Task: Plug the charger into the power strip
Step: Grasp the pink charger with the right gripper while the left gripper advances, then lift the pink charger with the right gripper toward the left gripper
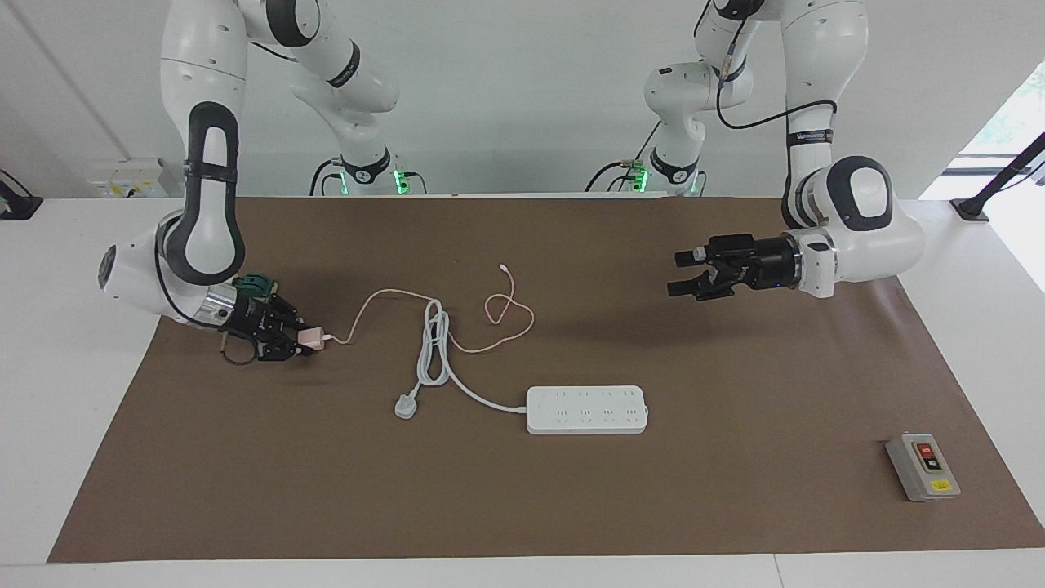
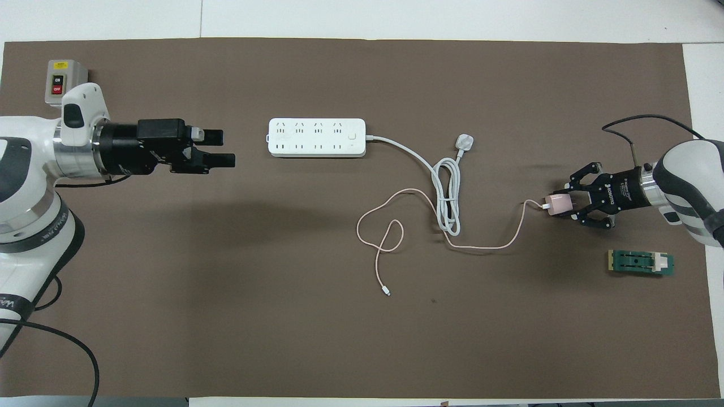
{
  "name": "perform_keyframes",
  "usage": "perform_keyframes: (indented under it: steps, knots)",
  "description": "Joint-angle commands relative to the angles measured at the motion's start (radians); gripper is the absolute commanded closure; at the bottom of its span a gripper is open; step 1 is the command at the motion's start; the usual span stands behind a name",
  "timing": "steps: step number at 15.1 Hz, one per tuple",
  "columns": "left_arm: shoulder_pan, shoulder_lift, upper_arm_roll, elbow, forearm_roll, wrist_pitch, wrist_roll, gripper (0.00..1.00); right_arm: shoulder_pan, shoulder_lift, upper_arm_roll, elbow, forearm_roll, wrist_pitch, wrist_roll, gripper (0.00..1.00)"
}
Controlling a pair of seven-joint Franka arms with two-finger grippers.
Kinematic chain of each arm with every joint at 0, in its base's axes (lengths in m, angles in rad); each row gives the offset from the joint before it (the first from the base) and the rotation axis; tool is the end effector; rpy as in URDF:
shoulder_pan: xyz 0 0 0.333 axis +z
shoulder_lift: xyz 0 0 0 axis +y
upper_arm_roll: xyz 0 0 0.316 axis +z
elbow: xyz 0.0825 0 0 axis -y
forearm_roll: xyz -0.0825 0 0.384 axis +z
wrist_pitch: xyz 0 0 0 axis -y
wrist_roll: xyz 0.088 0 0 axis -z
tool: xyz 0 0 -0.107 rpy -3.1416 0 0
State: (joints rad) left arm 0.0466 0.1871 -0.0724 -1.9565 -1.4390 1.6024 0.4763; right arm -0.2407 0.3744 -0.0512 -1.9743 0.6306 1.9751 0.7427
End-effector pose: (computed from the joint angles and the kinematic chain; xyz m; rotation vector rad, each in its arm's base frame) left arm 0.5739 -0.1161 0.4300 1.6866 0.0226 -0.1244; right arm 0.5619 -0.1288 0.2628 -2.0342 1.7121 0.6315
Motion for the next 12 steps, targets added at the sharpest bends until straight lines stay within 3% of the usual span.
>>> perform_keyframes:
  steps: [1,4,7,12]
  knots:
    - [-0.045,-0.083,0.014,-0.168,-0.095,-0.001,0.088,0.00,0.027,-0.003,0.007,0.072,0.041,-0.068,0.041,1.00]
    - [-0.099,-0.084,0.017,-0.249,-0.185,-0.003,0.174,0.00,0.095,-0.034,0.008,0.156,0.054,-0.099,0.278,1.00]
    - [-0.134,-0.042,0.019,-0.252,-0.260,0.008,0.222,0.00,0.185,-0.095,0.011,0.190,0.072,-0.099,0.479,1.00]
    - [-0.211,0.021,0.037,-0.246,-0.342,0.102,0.249,0.00,0.316,-0.163,0.014,0.190,0.121,-0.096,0.624,1.00]
